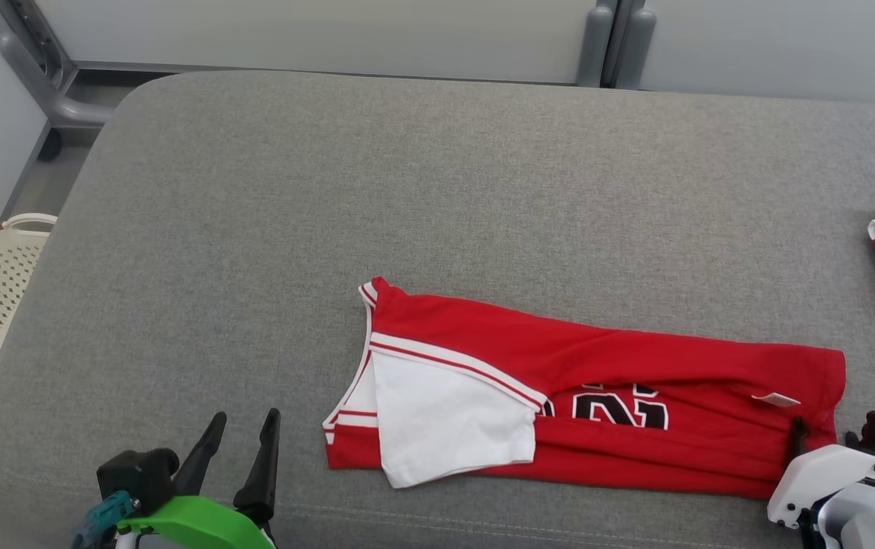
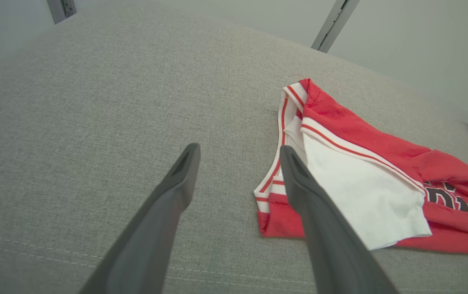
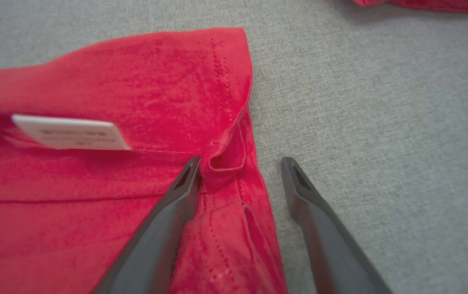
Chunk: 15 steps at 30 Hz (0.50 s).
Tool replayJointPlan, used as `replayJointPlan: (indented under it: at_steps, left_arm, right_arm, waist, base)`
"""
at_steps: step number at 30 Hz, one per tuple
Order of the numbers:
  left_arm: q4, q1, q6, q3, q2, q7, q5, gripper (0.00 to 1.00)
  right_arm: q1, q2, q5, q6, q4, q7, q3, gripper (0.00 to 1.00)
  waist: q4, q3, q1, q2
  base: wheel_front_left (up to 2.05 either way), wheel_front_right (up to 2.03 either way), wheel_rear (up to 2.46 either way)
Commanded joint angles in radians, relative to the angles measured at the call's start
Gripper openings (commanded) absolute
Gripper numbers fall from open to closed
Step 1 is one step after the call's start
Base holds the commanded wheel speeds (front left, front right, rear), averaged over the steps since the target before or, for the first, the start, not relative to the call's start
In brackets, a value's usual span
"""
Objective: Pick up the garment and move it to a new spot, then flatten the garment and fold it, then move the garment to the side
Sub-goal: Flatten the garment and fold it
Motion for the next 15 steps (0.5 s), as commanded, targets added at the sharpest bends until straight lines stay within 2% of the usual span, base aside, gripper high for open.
replayJointPlan:
  at_steps: [1,3,4,5,15]
  left_arm:
    - [0.002,-0.008,-0.005,0.001,0.000,-0.006,-0.004,1.00]
    - [0.005,-0.005,-0.007,-0.001,-0.001,-0.005,-0.006,1.00]
    - [0.006,-0.003,-0.008,-0.002,-0.001,-0.006,-0.007,1.00]
    - [0.008,-0.001,-0.006,-0.003,-0.002,-0.006,-0.009,1.00]
    - [0.004,0.019,-0.001,-0.011,0.001,-0.006,-0.012,1.00]
  right_arm:
    - [0.041,0.043,0.004,0.008,0.076,0.056,0.013,1.00]
    - [0.043,0.046,0.006,0.008,0.111,0.060,0.020,1.00]
    - [0.044,0.047,0.006,0.008,0.119,0.044,0.015,0.32]
    - [0.046,0.047,0.005,0.008,0.132,0.042,0.012,0.00]
    - [0.018,0.035,-0.039,0.003,0.166,0.002,-0.040,0.00]
  waist:
    - [-0.001,-0.004,0.0000,0.0000]
    - [-0.002,-0.009,0.0000,0.0000]
    - [-0.002,-0.013,0.0000,0.0000]
    - [-0.002,-0.017,0.0000,0.0000]
    - [-0.009,-0.050,0.0000,0.0000]
  base:
    - [0.00,0.00,0.00]
    - [0.00,0.00,0.00]
    - [0.00,0.00,0.00]
    - [0.00,0.00,0.00]
    - [0.00,0.00,0.00]
